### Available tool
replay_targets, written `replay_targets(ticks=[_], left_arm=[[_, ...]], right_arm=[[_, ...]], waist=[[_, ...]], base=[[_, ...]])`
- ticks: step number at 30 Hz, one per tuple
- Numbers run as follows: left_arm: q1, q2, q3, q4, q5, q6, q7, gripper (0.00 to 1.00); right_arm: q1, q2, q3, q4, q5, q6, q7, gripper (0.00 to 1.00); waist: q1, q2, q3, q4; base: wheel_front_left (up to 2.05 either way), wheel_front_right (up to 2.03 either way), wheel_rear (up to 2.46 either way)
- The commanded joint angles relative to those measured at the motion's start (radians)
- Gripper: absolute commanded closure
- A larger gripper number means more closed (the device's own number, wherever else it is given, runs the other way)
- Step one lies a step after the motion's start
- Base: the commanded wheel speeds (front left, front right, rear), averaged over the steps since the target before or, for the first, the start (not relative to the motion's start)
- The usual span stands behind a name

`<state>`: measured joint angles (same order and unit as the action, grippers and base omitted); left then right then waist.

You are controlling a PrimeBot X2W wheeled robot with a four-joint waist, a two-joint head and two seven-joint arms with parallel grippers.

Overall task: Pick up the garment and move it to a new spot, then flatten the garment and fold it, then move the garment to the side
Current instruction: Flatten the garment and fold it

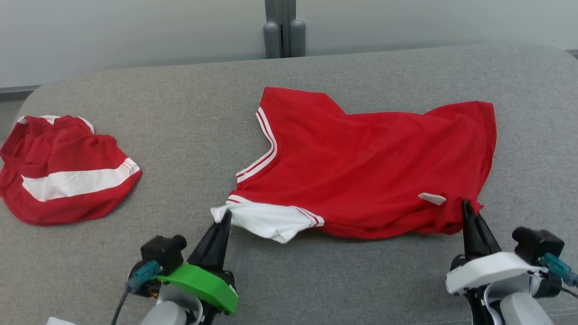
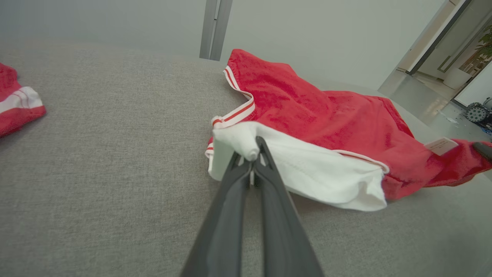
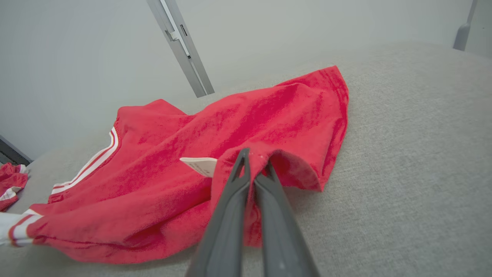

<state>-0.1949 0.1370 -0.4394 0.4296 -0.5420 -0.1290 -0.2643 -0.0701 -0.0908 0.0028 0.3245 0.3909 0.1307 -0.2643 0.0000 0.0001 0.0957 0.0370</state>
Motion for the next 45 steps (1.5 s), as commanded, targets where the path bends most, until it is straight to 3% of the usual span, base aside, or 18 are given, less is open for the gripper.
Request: replay_targets(ticks=[1,4,7,13,20,26,37,45], left_arm=[[-0.039,0.007,0.014,-0.031,-0.014,-0.003,0.000,1.00],[-0.105,0.025,0.012,-0.071,-0.073,-0.003,0.000,1.00],[-0.253,0.082,-0.027,-0.071,-0.118,-0.003,0.002,1.00],[-0.639,0.172,0.003,0.022,-0.302,-0.003,0.079,1.00],[-1.121,0.175,0.062,0.231,-0.430,-0.003,0.144,1.00],[-1.411,0.183,0.030,0.337,-0.423,-0.004,0.132,1.00],[-1.655,0.196,-0.060,0.415,-0.447,-0.003,0.103,1.00],[-1.561,0.216,-0.157,0.383,-0.498,-0.003,0.056,1.00]], right_arm=[[-0.044,-0.015,0.013,-0.019,-0.008,0.000,0.000,1.00],[-0.131,-0.043,0.049,-0.029,-0.001,0.000,0.000,1.00],[-0.286,-0.069,0.106,-0.005,0.005,0.000,0.000,1.00],[-0.701,-0.087,0.194,0.164,0.079,0.000,0.036,1.00],[-1.196,-0.078,0.180,0.413,0.176,0.000,0.100,1.00],[-1.506,-0.066,0.197,0.574,0.176,0.000,0.083,1.00],[-1.764,-0.088,0.263,0.775,0.159,0.000,0.046,1.00],[-1.688,-0.071,0.372,0.761,0.212,0.000,0.024,1.00]], waist=[[0.0000,-0.0001,0.009,-0.006],[0.0000,-0.0001,0.031,-0.011],[0.0000,-0.0001,0.073,-0.017],[0.0000,-0.0001,0.206,-0.031],[0.0000,-0.0001,0.344,-0.034],[0.0000,-0.0001,0.378,-0.048],[0.0000,-0.0001,0.384,-0.055],[0.0000,-0.0001,0.411,-0.056]], base=[[0.00,0.00,0.00],[0.00,0.00,0.00],[0.00,0.00,0.00],[0.00,0.00,0.00],[0.00,0.00,0.00],[0.00,0.00,0.00],[0.00,0.00,0.00],[0.00,0.00,0.00]])
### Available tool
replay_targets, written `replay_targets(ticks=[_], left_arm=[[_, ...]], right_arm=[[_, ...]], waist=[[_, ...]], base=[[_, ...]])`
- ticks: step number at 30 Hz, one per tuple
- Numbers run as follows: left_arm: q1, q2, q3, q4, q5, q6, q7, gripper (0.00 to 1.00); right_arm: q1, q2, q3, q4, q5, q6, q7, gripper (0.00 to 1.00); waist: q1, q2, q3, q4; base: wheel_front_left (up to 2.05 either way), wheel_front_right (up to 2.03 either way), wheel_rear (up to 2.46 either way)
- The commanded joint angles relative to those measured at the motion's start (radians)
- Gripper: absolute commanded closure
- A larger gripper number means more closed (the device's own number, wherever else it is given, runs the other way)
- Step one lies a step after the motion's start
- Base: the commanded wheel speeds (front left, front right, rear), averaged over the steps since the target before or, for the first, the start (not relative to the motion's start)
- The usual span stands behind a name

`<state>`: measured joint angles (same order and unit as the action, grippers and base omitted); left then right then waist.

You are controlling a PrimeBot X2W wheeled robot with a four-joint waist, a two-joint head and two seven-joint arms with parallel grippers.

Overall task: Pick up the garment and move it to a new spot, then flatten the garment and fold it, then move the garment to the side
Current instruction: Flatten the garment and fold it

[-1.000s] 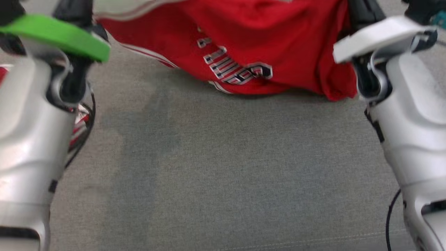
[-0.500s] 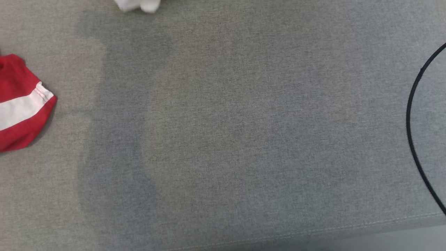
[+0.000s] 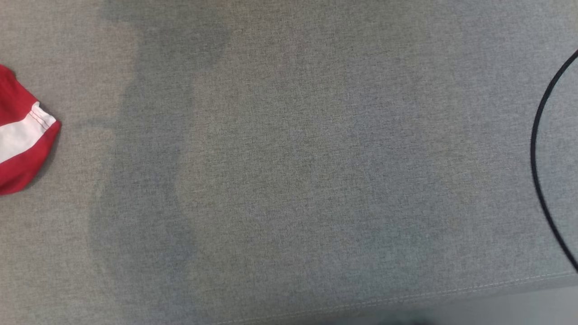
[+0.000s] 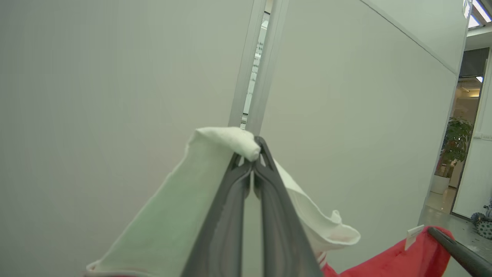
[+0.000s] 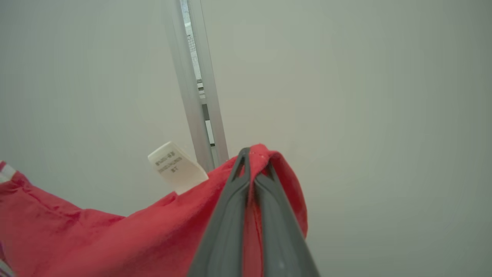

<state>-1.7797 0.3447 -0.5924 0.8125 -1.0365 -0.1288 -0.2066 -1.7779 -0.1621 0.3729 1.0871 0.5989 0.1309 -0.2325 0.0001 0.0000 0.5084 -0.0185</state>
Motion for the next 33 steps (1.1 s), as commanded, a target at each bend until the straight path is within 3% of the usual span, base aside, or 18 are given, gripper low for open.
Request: replay_targets(ticks=[1,7,10,13,17,23,28,33], left_arm=[[0.055,0.016,-0.018,-0.020,-0.010,-0.004,-0.015,1.00],[0.341,0.085,-0.068,-0.175,-0.037,-0.004,-0.057,1.00],[0.524,0.117,-0.015,-0.281,-0.007,-0.004,-0.059,1.00],[0.726,0.111,0.073,-0.380,0.030,0.004,-0.058,1.00],[0.996,0.088,0.173,-0.527,0.108,0.042,-0.057,1.00],[1.377,0.000,0.297,-0.697,0.180,0.086,-0.057,1.00],[1.626,-0.067,0.324,-0.752,0.224,0.090,-0.058,1.00],[1.774,-0.100,0.331,-0.759,0.258,0.097,-0.058,1.00]], right_arm=[[0.051,0.000,0.028,-0.021,0.016,0.000,-0.012,1.00],[0.339,-0.034,0.173,-0.187,0.142,0.000,-0.027,1.00],[0.505,-0.076,0.235,-0.296,0.215,0.000,-0.031,1.00],[0.667,-0.127,0.269,-0.392,0.271,0.000,-0.033,1.00],[0.871,-0.189,0.289,-0.510,0.318,0.000,-0.032,1.00],[1.153,-0.240,0.278,-0.635,0.335,0.000,-0.033,1.00],[1.361,-0.268,0.238,-0.681,0.314,0.000,-0.033,1.00],[1.523,-0.276,0.173,-0.711,0.286,0.000,-0.033,1.00]], waist=[[-0.0001,0.0000,-0.007,-0.001],[-0.0001,0.0000,-0.097,-0.008],[-0.0001,0.0000,-0.152,-0.010],[-0.0001,0.0000,-0.201,-0.008],[-0.0001,0.0000,-0.249,-0.008],[-0.0001,0.0000,-0.318,-0.015],[-0.0001,0.0000,-0.384,-0.004],[-0.0001,0.0000,-0.438,0.011]], base=[[0.00,0.00,0.00],[0.00,0.00,0.00],[0.00,0.00,0.00],[0.00,0.00,0.00],[0.00,0.00,0.00],[0.00,0.00,0.00],[0.00,0.00,0.00],[0.00,0.00,0.00]])
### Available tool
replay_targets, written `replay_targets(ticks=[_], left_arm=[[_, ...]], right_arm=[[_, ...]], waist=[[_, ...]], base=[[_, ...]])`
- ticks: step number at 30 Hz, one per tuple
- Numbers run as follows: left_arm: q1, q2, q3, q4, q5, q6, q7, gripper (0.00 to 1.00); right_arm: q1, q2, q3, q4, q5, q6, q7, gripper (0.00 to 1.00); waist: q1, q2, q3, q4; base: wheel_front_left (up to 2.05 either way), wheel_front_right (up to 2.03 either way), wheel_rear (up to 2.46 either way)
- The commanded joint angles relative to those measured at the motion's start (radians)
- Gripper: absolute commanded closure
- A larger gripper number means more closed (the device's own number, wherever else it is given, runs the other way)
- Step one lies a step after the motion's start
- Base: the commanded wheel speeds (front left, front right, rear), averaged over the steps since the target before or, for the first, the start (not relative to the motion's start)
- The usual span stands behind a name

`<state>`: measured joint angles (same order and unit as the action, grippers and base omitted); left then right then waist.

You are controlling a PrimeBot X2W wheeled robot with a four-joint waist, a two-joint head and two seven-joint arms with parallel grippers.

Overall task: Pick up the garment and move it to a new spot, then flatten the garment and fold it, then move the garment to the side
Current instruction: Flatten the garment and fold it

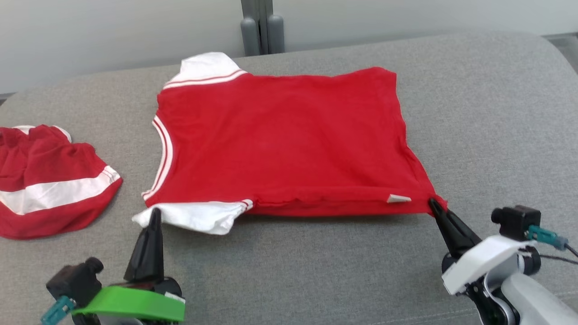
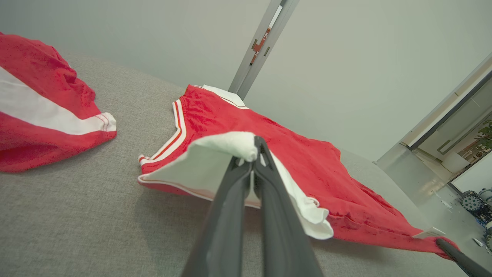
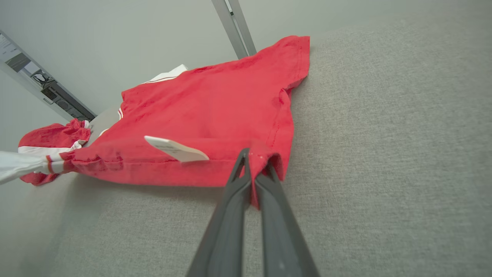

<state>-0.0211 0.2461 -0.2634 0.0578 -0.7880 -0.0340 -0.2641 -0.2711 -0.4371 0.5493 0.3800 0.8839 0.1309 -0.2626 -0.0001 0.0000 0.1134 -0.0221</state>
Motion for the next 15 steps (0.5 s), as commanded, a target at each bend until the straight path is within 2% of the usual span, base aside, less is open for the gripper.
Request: replay_targets(ticks=[1,9,15], left_arm=[[0.042,-0.008,0.003,-0.004,0.013,0.004,0.000,1.00],[0.179,-0.034,-0.018,0.006,0.036,0.007,0.000,1.00],[0.197,-0.037,-0.042,0.029,0.049,0.000,0.001,1.00]], right_arm=[[0.049,-0.002,-0.022,-0.011,-0.005,0.000,-0.003,1.00],[0.253,-0.004,-0.121,-0.060,-0.072,0.000,0.008,1.00],[0.332,0.021,-0.189,-0.097,-0.116,0.000,0.038,1.00]], waist=[[0.0001,0.0000,-0.052,0.018],[0.0001,0.0000,-0.098,0.038],[0.0001,0.0000,-0.108,0.044]], base=[[0.00,0.00,0.00],[0.00,0.00,0.00],[0.00,0.00,0.00]])
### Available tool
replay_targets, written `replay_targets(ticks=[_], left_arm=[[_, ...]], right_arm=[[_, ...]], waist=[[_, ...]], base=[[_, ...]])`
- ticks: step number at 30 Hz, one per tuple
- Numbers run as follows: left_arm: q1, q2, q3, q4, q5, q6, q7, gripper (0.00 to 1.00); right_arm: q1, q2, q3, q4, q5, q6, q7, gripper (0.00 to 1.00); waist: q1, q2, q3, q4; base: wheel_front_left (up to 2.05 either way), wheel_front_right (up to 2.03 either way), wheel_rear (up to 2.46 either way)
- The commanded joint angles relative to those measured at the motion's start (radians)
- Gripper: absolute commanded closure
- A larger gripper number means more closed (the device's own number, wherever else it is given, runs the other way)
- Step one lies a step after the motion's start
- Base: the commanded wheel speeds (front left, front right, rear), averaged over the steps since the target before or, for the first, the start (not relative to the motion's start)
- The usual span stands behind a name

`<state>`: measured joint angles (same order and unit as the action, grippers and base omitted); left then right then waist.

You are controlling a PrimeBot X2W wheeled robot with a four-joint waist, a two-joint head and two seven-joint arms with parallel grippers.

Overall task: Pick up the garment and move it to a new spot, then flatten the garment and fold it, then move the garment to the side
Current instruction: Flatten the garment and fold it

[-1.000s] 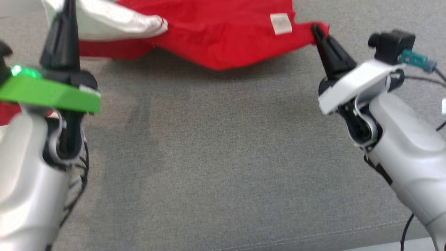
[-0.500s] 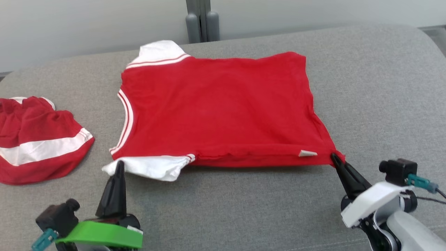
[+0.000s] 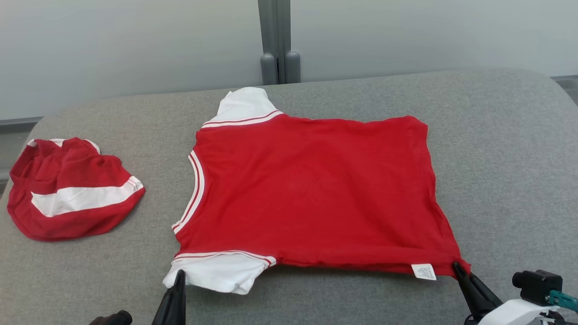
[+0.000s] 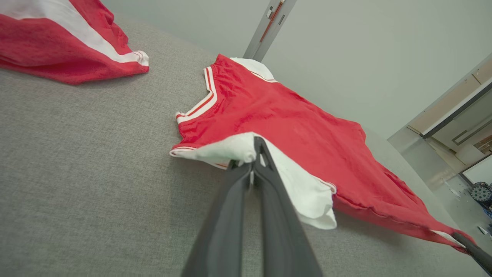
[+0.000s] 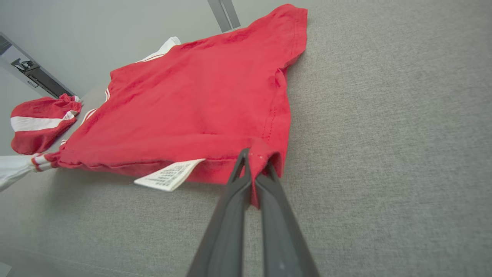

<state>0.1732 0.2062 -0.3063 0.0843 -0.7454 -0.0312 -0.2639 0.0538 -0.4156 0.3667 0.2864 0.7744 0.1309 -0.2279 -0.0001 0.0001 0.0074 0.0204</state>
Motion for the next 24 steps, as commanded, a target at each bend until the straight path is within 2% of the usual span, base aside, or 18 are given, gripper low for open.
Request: replay_targets(ticks=[1,12,18,24], left_arm=[[-0.005,0.004,-0.003,0.009,0.010,-0.006,0.002,1.00],[-0.163,0.044,-0.045,0.064,0.057,-0.045,0.040,1.00],[-0.310,0.058,-0.068,0.153,0.075,-0.071,0.062,1.00],[-0.476,0.061,-0.095,0.311,0.084,-0.092,0.058,1.00]], right_arm=[[0.012,0.008,-0.017,-0.010,-0.015,0.000,0.009,1.00],[-0.029,0.052,-0.084,-0.028,-0.063,0.000,0.081,1.00],[-0.120,0.072,-0.089,0.000,-0.097,0.000,0.133,1.00],[-0.248,0.095,-0.082,0.067,-0.127,0.000,0.159,1.00]], waist=[[0.0001,-0.0001,-0.005,0.001],[0.0001,-0.0001,0.009,-0.006],[0.0001,-0.0001,0.057,-0.027],[0.0001,-0.0001,0.117,-0.046]], base=[[0.00,0.00,0.00],[0.00,0.00,0.00],[0.00,0.00,0.00],[0.00,0.00,0.00]])
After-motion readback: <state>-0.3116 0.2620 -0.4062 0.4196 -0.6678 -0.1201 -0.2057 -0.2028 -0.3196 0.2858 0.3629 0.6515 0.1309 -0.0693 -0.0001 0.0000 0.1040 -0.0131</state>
